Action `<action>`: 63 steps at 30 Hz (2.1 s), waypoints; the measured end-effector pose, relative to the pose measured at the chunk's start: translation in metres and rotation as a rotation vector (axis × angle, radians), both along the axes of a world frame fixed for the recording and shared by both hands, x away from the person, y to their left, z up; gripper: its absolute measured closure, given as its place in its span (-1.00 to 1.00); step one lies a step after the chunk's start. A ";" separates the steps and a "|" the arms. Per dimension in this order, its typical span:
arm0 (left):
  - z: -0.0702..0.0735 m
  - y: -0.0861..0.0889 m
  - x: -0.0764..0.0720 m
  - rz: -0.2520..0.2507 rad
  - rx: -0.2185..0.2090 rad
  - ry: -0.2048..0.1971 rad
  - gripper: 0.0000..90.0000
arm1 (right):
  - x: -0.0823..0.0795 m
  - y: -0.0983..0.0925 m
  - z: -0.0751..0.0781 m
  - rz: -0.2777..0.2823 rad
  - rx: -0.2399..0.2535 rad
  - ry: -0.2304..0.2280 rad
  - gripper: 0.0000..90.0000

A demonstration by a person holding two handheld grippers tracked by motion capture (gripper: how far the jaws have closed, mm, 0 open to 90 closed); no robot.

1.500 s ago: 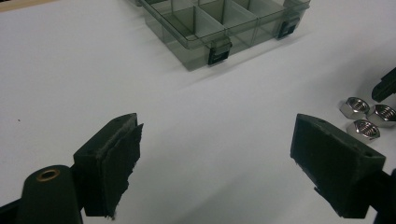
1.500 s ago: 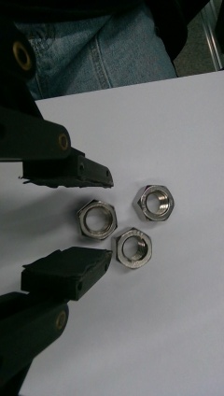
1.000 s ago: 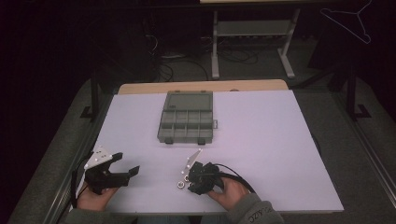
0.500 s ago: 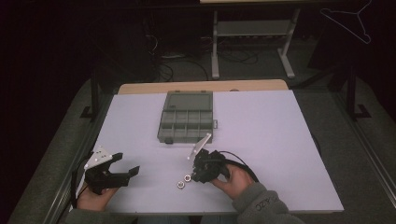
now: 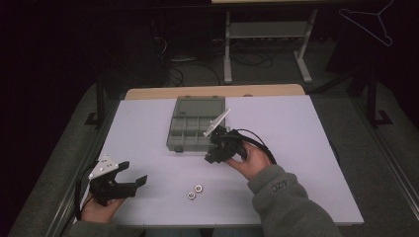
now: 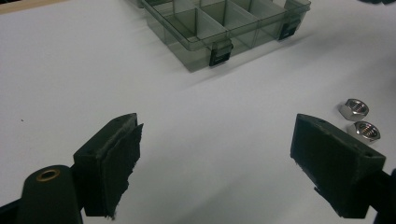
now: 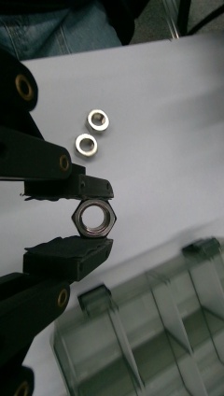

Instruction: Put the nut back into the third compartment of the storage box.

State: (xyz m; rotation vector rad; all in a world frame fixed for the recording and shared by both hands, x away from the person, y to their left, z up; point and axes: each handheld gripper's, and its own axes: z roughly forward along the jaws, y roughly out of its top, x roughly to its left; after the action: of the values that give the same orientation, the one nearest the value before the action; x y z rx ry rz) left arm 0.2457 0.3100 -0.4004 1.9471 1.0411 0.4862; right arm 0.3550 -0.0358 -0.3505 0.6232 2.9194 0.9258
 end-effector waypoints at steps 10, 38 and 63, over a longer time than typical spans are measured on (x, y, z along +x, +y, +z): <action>0.001 0.000 0.001 -0.005 0.007 -0.002 -0.66 | 0.043 0.004 0.014 -0.039 -0.012 -0.009 0.54; 0.001 0.002 0.001 -0.014 -0.006 -0.008 -0.66 | 0.148 0.038 -0.022 -0.244 -0.081 0.049 0.54; 0.001 0.002 0.001 -0.017 -0.009 -0.008 -0.66 | 0.150 0.040 -0.037 -0.246 -0.077 0.092 0.50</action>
State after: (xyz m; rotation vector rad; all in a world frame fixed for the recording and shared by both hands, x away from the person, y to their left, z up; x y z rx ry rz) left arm 0.2470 0.3121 -0.3992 1.9427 1.0187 0.4786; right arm 0.5053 0.0040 -0.3874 1.0167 2.8502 0.7731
